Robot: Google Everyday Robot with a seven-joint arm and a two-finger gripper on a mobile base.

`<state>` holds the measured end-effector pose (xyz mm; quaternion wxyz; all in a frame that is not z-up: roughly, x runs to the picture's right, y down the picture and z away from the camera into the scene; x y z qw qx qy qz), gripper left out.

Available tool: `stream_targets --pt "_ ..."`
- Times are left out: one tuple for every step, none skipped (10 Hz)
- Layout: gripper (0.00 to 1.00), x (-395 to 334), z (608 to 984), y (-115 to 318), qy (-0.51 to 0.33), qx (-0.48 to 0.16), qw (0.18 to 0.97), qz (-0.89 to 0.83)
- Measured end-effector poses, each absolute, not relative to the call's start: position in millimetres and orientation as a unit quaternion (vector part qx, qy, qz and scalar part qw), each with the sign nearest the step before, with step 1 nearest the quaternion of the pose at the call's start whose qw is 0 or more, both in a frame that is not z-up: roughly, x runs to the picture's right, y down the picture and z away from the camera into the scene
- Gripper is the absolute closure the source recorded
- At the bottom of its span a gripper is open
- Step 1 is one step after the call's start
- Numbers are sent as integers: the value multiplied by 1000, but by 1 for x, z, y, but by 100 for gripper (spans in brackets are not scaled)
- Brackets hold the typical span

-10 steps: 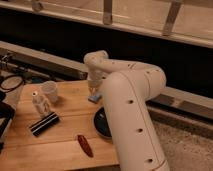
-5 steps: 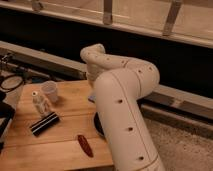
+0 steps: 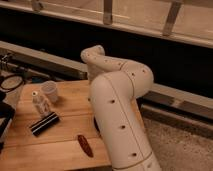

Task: Place the white sponge in the ceramic cup

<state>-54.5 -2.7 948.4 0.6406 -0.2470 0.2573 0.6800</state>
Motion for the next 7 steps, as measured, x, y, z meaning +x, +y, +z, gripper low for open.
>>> stream_targets --pt "20 -54 949 1 253 -251 637 684" --pt "20 -56 948 2 250 -254 636 685" --pt "20 -58 948 4 248 -257 634 686" --pt "20 -58 948 8 246 -264 630 688" --pt "20 -57 949 13 247 -270 626 689" --pt "20 -56 951 18 247 -277 622 690" --pt "20 -57 954 22 247 -283 619 690"
